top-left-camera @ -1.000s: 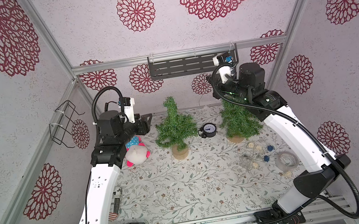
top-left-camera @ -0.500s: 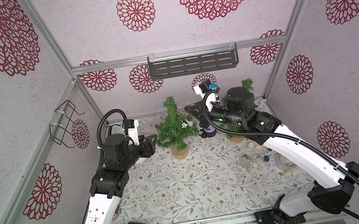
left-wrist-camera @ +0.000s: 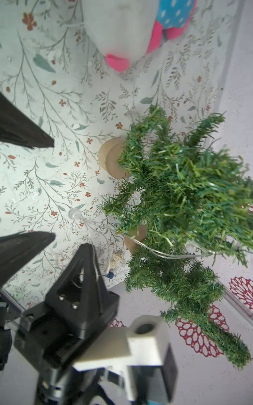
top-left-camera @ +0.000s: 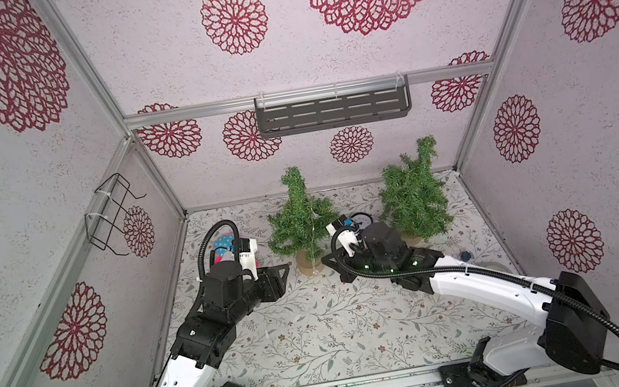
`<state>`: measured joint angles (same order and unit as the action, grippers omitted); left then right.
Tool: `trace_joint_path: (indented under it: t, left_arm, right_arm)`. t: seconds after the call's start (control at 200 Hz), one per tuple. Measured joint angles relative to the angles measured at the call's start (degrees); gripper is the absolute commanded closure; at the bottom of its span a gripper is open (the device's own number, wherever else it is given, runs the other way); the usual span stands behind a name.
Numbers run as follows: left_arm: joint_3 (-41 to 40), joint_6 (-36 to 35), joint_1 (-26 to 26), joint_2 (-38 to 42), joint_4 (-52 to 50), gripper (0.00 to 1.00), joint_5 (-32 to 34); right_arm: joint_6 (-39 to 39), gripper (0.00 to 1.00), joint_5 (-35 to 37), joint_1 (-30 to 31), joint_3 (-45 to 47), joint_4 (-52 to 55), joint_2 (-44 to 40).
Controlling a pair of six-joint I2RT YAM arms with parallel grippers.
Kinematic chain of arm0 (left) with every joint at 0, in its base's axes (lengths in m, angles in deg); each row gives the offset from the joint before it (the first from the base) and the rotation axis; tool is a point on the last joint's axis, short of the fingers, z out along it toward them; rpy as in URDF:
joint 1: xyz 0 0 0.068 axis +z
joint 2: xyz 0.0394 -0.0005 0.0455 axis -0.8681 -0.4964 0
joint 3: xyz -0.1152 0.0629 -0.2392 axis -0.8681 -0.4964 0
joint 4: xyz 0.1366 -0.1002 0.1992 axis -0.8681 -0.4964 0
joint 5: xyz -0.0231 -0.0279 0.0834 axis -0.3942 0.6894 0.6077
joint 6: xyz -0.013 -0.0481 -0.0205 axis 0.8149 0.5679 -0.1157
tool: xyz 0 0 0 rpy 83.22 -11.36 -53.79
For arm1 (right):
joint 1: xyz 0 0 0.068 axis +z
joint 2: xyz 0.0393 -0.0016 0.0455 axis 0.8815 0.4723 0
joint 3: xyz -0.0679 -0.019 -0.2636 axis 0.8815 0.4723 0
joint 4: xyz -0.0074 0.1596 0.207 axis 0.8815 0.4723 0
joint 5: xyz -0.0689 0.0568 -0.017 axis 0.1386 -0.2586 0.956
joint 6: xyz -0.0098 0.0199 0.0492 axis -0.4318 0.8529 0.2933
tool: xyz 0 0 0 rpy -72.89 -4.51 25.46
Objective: Wrap string light around the christmas tree
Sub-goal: Wrap the light string around the Christmas tree.
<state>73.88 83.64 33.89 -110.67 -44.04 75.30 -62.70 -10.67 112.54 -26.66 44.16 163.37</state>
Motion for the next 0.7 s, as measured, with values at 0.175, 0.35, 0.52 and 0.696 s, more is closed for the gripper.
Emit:
trace_joint_path:
  t: [0.175, 0.35, 0.52, 0.696]
  left_arm:
    - [-2.6, 6.32, -4.39, -0.83, 5.75, 0.24, 0.2]
    - [-3.93, 8.46, -6.8, -4.57, 10.43, 0.24, 0.68]
    - [-4.94, 9.68, -7.04, -6.86, 12.9, 0.26, 0.42]
    - [-6.62, 10.91, -7.1, -7.61, 14.64, 0.31, -1.77]
  right_arm:
    - [2.47, 1.0, 2.78, 4.74, 5.9, -5.62, -0.85]
    - [2.36, 1.0, 3.89, 9.18, 6.16, -11.76, 0.13]
    - [1.81, 1.0, 3.82, 11.85, 6.8, -16.26, 2.14]
    - [0.74, 1.0, 3.78, 12.61, 6.78, -18.05, 5.11]
